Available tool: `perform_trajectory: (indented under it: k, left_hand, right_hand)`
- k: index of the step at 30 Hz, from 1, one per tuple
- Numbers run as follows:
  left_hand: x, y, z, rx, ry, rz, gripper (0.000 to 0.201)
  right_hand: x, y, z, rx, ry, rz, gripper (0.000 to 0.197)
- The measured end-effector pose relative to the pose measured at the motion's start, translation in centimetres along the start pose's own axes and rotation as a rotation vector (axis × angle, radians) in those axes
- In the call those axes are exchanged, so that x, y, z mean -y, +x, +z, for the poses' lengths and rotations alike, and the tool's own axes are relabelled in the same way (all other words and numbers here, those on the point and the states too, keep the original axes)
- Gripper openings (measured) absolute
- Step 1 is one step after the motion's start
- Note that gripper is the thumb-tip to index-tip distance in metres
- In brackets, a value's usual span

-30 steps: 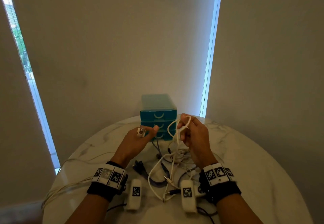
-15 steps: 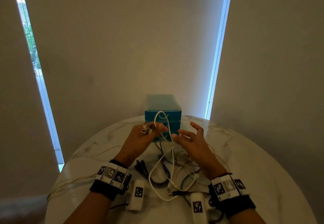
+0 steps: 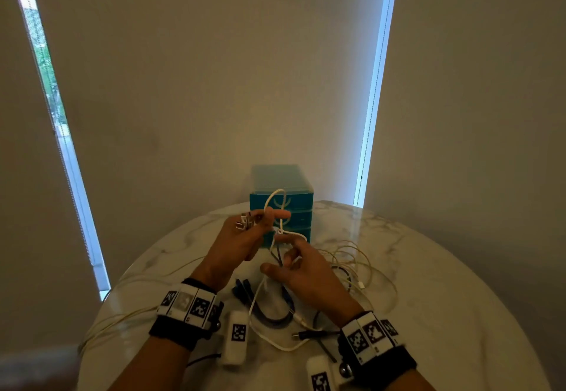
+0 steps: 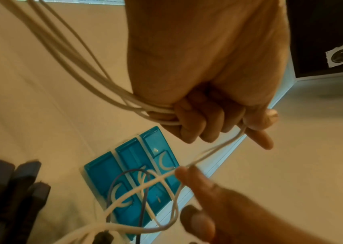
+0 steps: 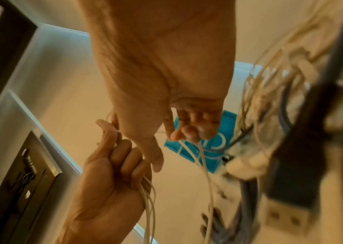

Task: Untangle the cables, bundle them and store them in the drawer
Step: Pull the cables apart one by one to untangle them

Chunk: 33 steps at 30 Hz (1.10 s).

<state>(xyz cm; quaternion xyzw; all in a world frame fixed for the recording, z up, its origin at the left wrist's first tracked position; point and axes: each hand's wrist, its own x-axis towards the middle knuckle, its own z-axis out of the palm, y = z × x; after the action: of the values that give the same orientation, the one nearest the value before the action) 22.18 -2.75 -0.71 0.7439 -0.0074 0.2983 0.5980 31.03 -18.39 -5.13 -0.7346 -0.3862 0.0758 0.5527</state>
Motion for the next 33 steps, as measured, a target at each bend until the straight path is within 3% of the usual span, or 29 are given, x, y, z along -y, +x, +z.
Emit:
perform_trajectory:
  k: [4, 7, 11, 14, 17, 21, 25, 28, 31, 33]
  left_hand:
    - [-0.5, -0.4, 0.0, 0.106, -0.015, 0.017, 0.037]
    - [-0.9, -0.6, 0.3, 0.145, -0.020, 0.017, 0.038]
    - [-1.4, -0.9, 1.2, 0.209, 0.063, 0.011, 0.035]
    - [-1.5, -0.9, 1.2, 0.157, 0.043, 0.003, 0.036]
    - [-1.6, -0.8, 0.9, 0.155, 0.018, -0.013, 0.036]
    - [-2.0, -1.2, 1.6, 0.344, 0.118, 0.024, 0.025]
    - [-2.2, -1.1, 2.1, 0.415, 0.179, -0.017, 0.023]
    - [-2.7, -1.4, 2.6, 0.455, 0.207, -0.036, 0.027]
    - [-2.7, -1.4, 2.6, 0.359, 0.160, -0.010, 0.029]
    - [-1.9, -0.6, 2.1, 0.113, 0.084, -0.020, 0.029]
  right_hand:
    - [-0.6, 0.1, 0.1, -0.060, -0.075, 0.145, 0.062]
    - [-0.6, -0.1, 0.2, -0.011, -0.070, 0.151, 0.065]
    - [-1.0, -0.4, 0.8, 0.051, 0.044, 0.124, 0.036]
    - [-0.9, -0.4, 0.8, 0.022, 0.035, 0.075, 0.016]
    - [-0.8, -0.2, 1.4, -0.024, 0.109, 0.048, 0.021]
    - [-1.0, 0.0, 2.3, -0.140, 0.137, 0.037, 0.020]
    - [-1.9, 0.0, 1.6, -0.294, 0.206, -0.034, 0.013]
    - [-2.7, 0.5, 1.5, -0.327, 0.158, -0.026, 0.005]
    - [-0.9, 0.7, 0.1, -0.350, 0.465, 0.095, 0.014]
    - [0.3, 0.6, -1.5, -0.328, 0.922, 0.192, 0.025]
